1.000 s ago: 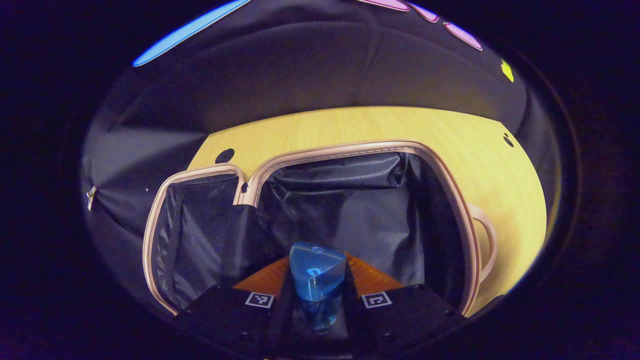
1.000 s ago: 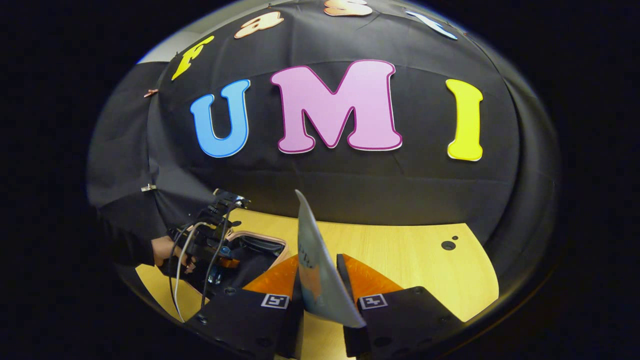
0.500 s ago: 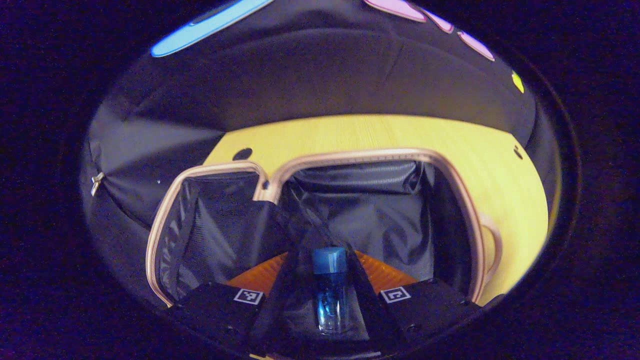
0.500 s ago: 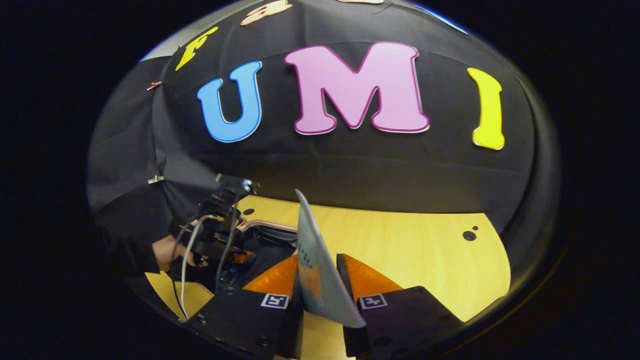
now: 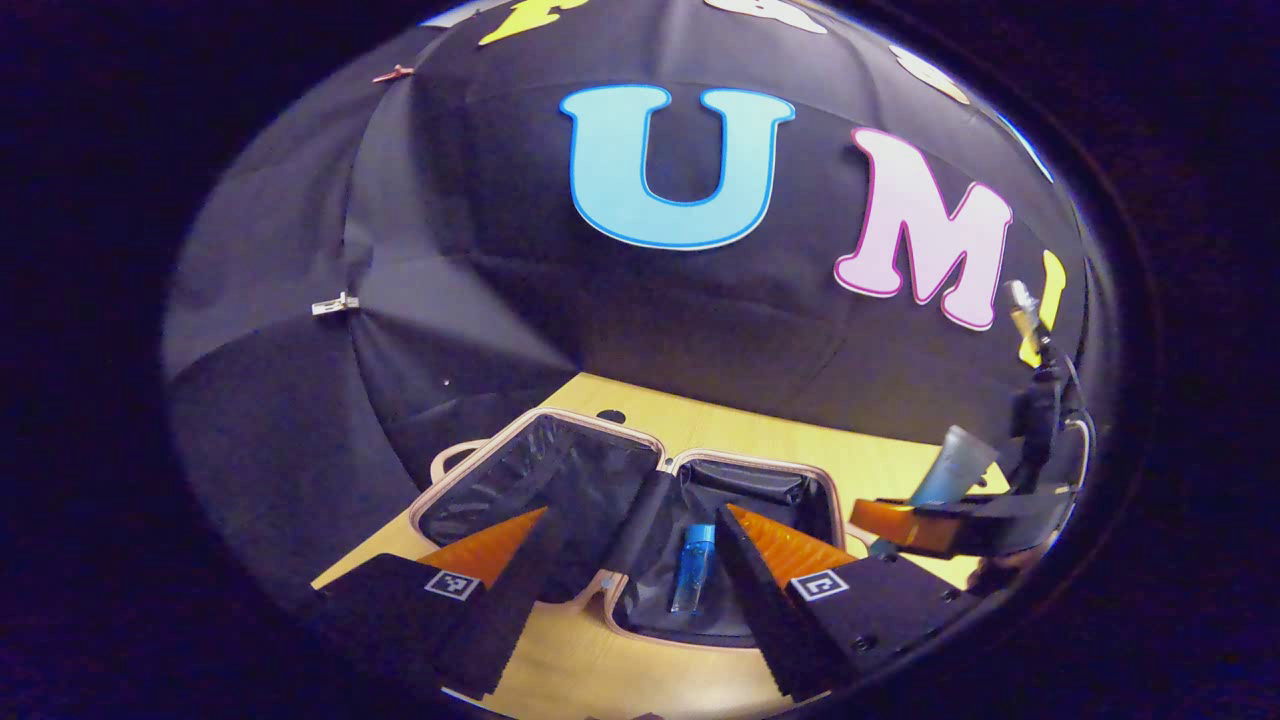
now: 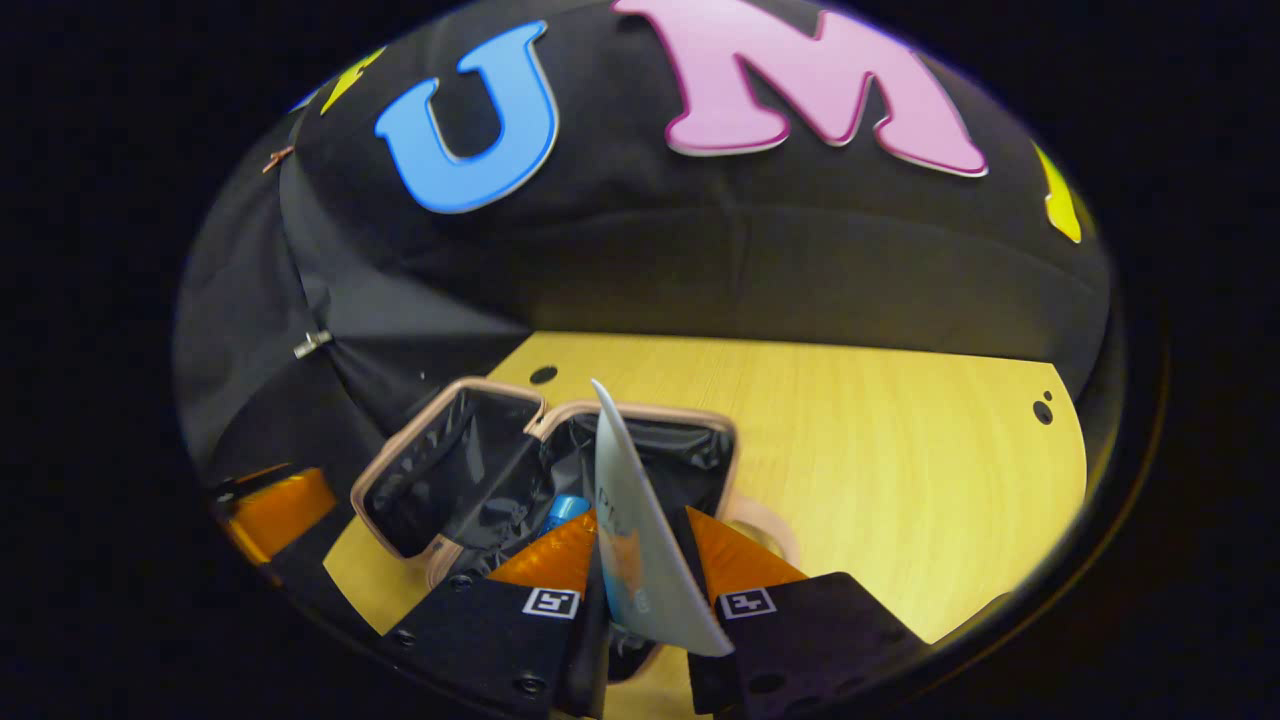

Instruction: First open the suitcase, pack the skin care products into it, and then close the suitcase.

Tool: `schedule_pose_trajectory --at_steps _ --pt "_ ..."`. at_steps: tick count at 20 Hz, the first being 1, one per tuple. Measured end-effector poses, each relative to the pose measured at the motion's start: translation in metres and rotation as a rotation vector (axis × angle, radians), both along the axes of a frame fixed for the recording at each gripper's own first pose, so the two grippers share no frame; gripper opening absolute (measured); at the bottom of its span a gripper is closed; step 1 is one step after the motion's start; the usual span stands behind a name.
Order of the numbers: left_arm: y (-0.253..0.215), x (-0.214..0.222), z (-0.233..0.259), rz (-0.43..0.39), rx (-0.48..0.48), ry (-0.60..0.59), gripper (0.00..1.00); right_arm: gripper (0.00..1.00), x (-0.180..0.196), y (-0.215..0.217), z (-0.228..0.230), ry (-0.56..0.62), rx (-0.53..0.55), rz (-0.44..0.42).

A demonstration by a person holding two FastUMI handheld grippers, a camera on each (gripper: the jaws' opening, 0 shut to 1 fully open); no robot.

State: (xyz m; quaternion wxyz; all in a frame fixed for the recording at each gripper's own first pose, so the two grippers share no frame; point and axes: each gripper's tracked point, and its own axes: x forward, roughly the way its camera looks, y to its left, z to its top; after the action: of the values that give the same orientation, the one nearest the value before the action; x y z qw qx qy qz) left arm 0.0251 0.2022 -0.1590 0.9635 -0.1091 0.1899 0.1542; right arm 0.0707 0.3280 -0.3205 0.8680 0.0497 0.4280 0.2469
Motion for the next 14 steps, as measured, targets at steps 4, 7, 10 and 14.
schedule_pose_trajectory --at_steps 4,7,10,14 --pt "0.006 -0.028 0.0 -0.01 -0.015 0.002 0.96 0.36 -0.019 0.031 -0.047 0.108 -0.103 -0.005" --pt "0.012 -0.045 0.005 0.017 -0.074 -0.014 0.96 0.36 -0.031 0.041 -0.078 0.198 -0.174 -0.03" --pt "0.02 -0.055 0.016 0.039 -0.115 -0.037 0.96 0.36 -0.033 0.042 -0.102 0.259 -0.218 -0.043" --pt "0.034 -0.067 0.027 0.066 -0.12 -0.067 0.96 0.31 -0.036 0.029 -0.116 0.324 -0.272 -0.109"
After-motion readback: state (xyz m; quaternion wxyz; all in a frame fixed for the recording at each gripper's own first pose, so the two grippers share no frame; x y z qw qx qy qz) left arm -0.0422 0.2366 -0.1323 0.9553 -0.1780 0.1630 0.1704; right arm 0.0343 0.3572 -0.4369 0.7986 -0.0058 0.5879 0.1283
